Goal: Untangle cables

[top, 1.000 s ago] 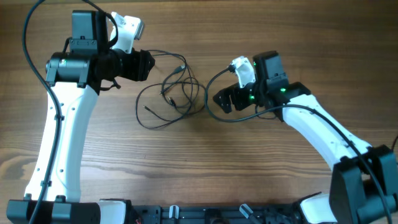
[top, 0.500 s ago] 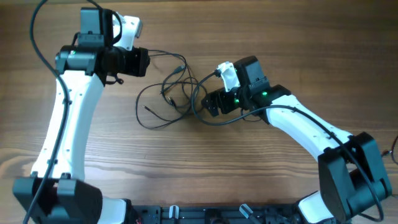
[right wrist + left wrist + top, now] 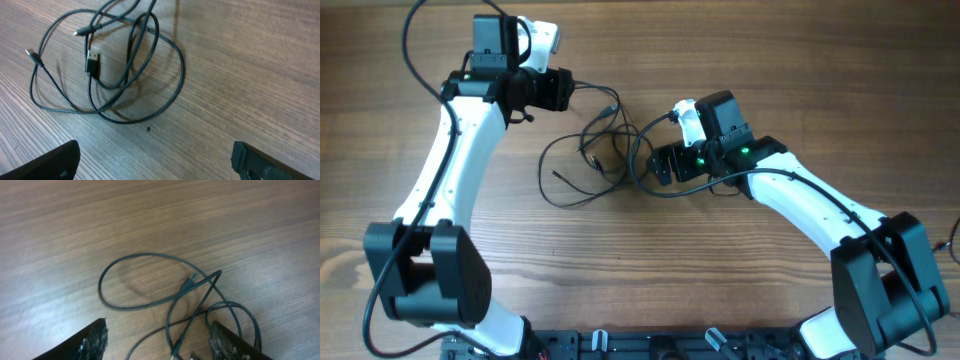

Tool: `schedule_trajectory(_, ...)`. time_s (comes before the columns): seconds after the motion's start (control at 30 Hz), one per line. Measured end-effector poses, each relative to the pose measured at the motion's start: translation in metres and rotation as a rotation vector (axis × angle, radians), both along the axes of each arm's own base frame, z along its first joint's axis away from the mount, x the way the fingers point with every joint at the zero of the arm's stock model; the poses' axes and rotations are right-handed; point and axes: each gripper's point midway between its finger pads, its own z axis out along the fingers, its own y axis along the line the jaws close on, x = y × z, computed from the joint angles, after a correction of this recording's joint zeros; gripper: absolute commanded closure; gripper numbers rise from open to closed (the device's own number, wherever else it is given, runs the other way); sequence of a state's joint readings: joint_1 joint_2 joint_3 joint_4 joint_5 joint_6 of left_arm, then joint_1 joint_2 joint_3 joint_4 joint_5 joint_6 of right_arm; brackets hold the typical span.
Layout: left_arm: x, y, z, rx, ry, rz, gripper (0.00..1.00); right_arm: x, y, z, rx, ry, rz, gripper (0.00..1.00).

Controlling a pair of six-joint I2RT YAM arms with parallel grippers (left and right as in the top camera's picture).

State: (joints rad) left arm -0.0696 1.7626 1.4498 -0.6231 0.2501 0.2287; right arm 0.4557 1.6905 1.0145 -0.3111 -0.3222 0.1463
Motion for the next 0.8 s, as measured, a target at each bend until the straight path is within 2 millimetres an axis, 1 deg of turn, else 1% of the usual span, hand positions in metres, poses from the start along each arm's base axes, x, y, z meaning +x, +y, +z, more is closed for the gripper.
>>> schedule_trajectory(0.1,0.006,-0.014,-0.013,-0.028,-0.004,-0.099,0.35,-0.006,-0.003,-0.004,-0.014,0.03,-0.004,0.01)
schedule_trajectory(0.2,0.004,-0.027,-0.035,-0.047,0.018,-0.215,0.37,-0.011,-0.002,-0.006,-0.008,0.057,0.004,0.01)
schedule_trajectory(0.3,0.002,-0.032,-0.052,-0.041,0.029,-0.288,0.38,-0.017,0.001,-0.005,0.015,0.081,0.022,0.01)
schedule_trajectory(0.47,0.009,-0.035,-0.063,-0.021,-0.003,-0.352,0.41,-0.027,0.004,-0.007,0.033,0.128,0.043,0.0)
schedule_trajectory(0.5,0.01,-0.035,-0.065,-0.02,-0.004,-0.358,0.48,-0.028,0.004,-0.007,0.033,0.133,0.043,0.01)
schedule_trajectory(0.53,0.01,-0.036,-0.069,-0.019,-0.001,-0.364,0.69,-0.031,0.003,-0.008,0.031,0.144,0.045,0.01)
schedule_trajectory(0.57,0.01,-0.036,-0.073,-0.019,0.005,-0.366,0.88,-0.032,0.003,-0.008,0.03,0.151,0.046,0.01)
schedule_trajectory(0.6,0.01,-0.036,-0.077,-0.018,0.011,-0.373,0.96,-0.032,0.003,-0.009,0.03,0.152,0.046,0.01)
schedule_trajectory(0.73,0.008,-0.036,-0.091,-0.021,0.046,-0.375,0.96,-0.032,0.002,-0.009,0.03,0.161,0.028,0.0)
schedule_trajectory(0.8,0.007,-0.036,-0.095,-0.039,0.07,-0.347,0.96,-0.03,-0.003,-0.012,0.012,0.175,-0.017,0.0)
